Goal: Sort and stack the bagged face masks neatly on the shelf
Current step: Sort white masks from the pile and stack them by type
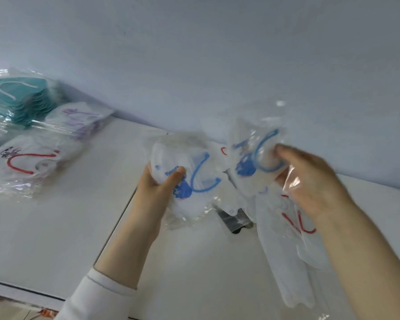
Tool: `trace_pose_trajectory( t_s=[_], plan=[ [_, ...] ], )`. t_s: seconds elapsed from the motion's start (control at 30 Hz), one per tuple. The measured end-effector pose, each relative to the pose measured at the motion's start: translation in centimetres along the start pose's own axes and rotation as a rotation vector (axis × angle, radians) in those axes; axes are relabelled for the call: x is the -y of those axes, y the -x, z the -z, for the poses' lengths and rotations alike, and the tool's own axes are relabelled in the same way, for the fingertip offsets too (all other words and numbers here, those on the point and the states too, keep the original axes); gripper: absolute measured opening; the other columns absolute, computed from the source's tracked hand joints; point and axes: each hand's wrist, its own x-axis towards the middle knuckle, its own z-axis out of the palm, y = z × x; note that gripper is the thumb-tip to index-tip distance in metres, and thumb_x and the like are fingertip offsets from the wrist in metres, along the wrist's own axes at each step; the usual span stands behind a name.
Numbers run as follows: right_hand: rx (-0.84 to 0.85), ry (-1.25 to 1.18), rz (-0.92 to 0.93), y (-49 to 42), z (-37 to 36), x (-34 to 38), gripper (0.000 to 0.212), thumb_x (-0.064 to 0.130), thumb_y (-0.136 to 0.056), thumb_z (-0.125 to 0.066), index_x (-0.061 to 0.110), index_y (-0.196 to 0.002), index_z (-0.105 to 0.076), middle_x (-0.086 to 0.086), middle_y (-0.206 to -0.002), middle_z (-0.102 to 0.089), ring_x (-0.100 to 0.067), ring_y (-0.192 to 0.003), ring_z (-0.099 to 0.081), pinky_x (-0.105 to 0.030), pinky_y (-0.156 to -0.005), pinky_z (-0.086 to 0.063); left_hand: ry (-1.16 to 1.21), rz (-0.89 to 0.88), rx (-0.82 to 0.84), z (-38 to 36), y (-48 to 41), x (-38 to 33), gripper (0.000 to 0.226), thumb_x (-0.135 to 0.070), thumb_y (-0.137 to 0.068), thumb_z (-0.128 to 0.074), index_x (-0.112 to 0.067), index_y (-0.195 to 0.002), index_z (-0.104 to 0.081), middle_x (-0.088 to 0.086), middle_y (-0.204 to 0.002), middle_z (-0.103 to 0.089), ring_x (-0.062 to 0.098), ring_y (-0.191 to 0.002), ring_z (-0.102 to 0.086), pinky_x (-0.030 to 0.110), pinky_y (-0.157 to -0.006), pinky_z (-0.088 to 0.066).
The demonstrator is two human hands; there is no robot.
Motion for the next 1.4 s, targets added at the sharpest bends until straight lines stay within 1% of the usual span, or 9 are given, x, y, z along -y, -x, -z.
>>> trace_pose_trajectory(
  t_s=[0.2, 0.37, 0.53, 0.73, 1.03, 1.13, 1.23, 1.33, 1.4],
  plan=[
    [-0.059, 0.167, -0.082, 2.1, -1.7, -4.9, 0.008, 0.013, -0.084, -0.064, 0.014, -0.076, -0.064, -0.004, -0.076, -0.062, -0.021, -0.075, -0.053, -0.028, -0.063, -0.041, 0.013, 0.018, 0.279, -2.9, 2.3, 0.3, 0.048, -0.038, -0.073, -0.069, -0.010, -0.111, -0.060, 0.005, -0.093, -0.074, 0.019, -0.085, -0.072, 0.027, -0.069, -0.058],
    [-0.027, 0.074, 0.036, 2.0, 1.4, -4.2, 0.015, 0.008, -0.083, -0.064, 0.006, -0.096, -0.056, -0.011, -0.099, -0.068, -0.021, -0.085, -0.068, -0.029, -0.075, -0.056, -0.040, -0.061, 0.096, -1.3, 1.2, 0.6, 0.019, -0.013, -0.083, -0.065, -0.010, -0.101, -0.061, -0.004, -0.073, -0.072, 0.009, -0.065, -0.068, 0.019, -0.053, -0.050],
    [-0.280, 0.431, 0.207, 0.1, 10.4, -2.5, 0.020, 0.017, -0.081, -0.071, 0.021, -0.096, -0.059, -0.009, -0.109, -0.067, -0.017, -0.098, -0.064, -0.035, -0.092, -0.051, 0.020, -0.071, 0.021, 0.6, -0.4, -0.3, 0.012, -0.010, -0.087, -0.061, -0.011, -0.099, -0.062, -0.004, -0.073, -0.073, 0.011, -0.064, -0.069, 0.021, -0.054, -0.054],
    [0.043, 1.120, 0.067, 1.9, 15.5, -7.4, 0.056, 0.027, -0.076, -0.075, 0.027, -0.128, -0.054, 0.018, -0.132, -0.039, 0.000, -0.128, -0.031, -0.013, -0.102, -0.022, 0.037, -0.026, 0.117, -1.6, 0.2, 0.4, 0.009, -0.010, -0.087, -0.059, -0.010, -0.096, -0.062, -0.002, -0.073, -0.073, 0.013, -0.064, -0.070, 0.020, -0.053, -0.054],
    [-0.547, 1.118, 0.128, 6.2, 21.8, -7.5, 0.020, 0.027, -0.090, -0.058, 0.019, -0.104, -0.070, -0.001, -0.110, -0.067, -0.025, -0.099, -0.062, -0.040, -0.083, -0.049, -0.007, 0.030, 0.149, -3.9, 2.3, 2.2, 0.018, -0.017, -0.085, -0.062, -0.009, -0.101, -0.063, 0.001, -0.075, -0.074, 0.014, -0.065, -0.070, 0.021, -0.052, -0.054],
    [-0.412, 1.409, 0.067, 5.7, 22.0, -7.2, 0.035, 0.043, -0.084, -0.061, 0.019, -0.107, -0.070, -0.007, -0.110, -0.063, -0.033, -0.102, -0.054, -0.037, -0.084, -0.045, -0.003, 0.024, 0.107, -4.1, 3.7, 2.4, 0.017, -0.018, -0.083, -0.063, -0.013, -0.100, -0.063, 0.001, -0.076, -0.074, 0.013, -0.062, -0.070, 0.022, -0.051, -0.055],
    [-0.205, 1.463, 0.358, 4.2, 19.2, -6.9, 0.070, 0.067, -0.074, -0.042, 0.019, -0.120, -0.063, -0.010, -0.123, -0.056, -0.039, -0.117, -0.045, -0.045, -0.096, -0.042, -0.013, -0.008, 0.091, -4.5, 5.2, 2.4, 0.040, -0.034, -0.065, -0.075, -0.015, -0.098, -0.064, 0.002, -0.080, -0.074, 0.013, -0.064, -0.070, 0.022, -0.053, -0.056],
    [0.337, 1.470, 0.232, 2.9, 15.9, -7.4, 0.101, 0.092, -0.055, -0.011, 0.044, -0.144, -0.016, 0.001, -0.158, 0.008, -0.025, -0.144, 0.014, -0.049, -0.116, 0.001, -0.044, -0.048, 0.021, -5.3, 7.0, 2.6, 0.062, -0.048, -0.046, -0.085, -0.017, -0.096, -0.065, 0.002, -0.082, -0.075, 0.013, -0.066, -0.071, 0.022, -0.053, -0.055],
    [0.515, 1.480, 0.210, 3.2, 16.1, -8.7, 0.102, 0.095, -0.049, 0.004, 0.051, -0.140, 0.004, 0.006, -0.156, 0.019, -0.019, -0.142, 0.023, -0.048, -0.114, 0.013, -0.036, -0.068, -0.034, -6.1, 8.3, 2.9, 0.076, -0.058, -0.034, -0.082, -0.018, -0.096, -0.065, -0.001, -0.080, -0.075, 0.014, -0.068, -0.072, 0.023, -0.054, -0.056]
  ],
)
